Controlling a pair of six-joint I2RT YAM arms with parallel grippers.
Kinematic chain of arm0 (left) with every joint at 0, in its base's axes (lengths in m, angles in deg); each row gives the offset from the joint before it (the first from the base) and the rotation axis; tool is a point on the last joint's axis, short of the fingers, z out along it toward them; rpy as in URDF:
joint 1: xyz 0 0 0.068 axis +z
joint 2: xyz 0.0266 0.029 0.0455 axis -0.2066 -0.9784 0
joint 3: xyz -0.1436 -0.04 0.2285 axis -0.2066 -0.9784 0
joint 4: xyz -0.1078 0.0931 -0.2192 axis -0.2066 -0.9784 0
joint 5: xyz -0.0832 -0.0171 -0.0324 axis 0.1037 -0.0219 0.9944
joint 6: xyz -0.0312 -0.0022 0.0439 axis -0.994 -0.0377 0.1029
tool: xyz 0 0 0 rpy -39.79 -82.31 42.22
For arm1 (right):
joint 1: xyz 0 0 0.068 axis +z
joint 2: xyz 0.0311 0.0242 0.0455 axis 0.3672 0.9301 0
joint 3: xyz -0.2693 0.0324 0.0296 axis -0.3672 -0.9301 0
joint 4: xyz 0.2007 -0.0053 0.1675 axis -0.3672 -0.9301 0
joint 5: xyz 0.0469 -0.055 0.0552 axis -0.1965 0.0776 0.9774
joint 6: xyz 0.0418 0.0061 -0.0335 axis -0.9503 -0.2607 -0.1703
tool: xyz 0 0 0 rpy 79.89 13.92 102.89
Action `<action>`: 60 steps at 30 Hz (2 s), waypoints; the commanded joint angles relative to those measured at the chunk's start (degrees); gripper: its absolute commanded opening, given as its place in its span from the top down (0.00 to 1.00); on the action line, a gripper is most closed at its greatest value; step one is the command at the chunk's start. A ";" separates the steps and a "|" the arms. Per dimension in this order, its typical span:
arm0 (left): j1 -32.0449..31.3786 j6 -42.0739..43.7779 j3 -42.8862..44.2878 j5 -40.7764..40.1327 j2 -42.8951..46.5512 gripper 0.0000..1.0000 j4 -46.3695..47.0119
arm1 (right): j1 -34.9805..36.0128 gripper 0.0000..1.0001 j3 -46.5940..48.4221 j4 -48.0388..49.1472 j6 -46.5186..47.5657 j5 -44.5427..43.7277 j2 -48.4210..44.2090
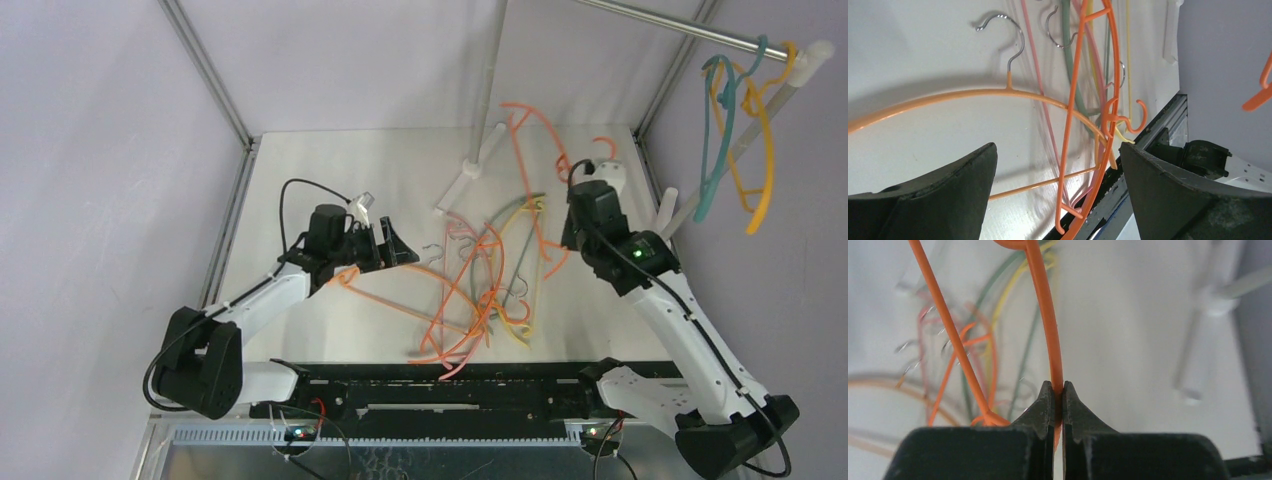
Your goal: Organize the hangers
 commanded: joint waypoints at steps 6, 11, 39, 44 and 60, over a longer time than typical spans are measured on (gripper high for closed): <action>-0.18 0.93 3.56 1.16 3.21 0.04 -1.81 | -13.06 1.00 12.34 3.46 14.75 -12.48 1.23; -0.16 1.66 3.81 0.96 3.49 0.04 -3.65 | -18.47 1.00 17.81 9.61 20.22 -12.01 4.70; -0.18 3.92 8.50 3.00 -4.69 0.05 -4.21 | -23.59 1.00 22.01 16.36 23.80 -11.72 4.22; -0.20 5.33 8.29 2.40 -3.42 0.05 -5.60 | -24.06 1.00 24.83 17.07 23.93 -10.92 7.88; -0.22 6.63 6.38 0.62 -1.13 0.05 -6.56 | -28.71 1.00 29.25 17.32 24.76 -8.55 15.83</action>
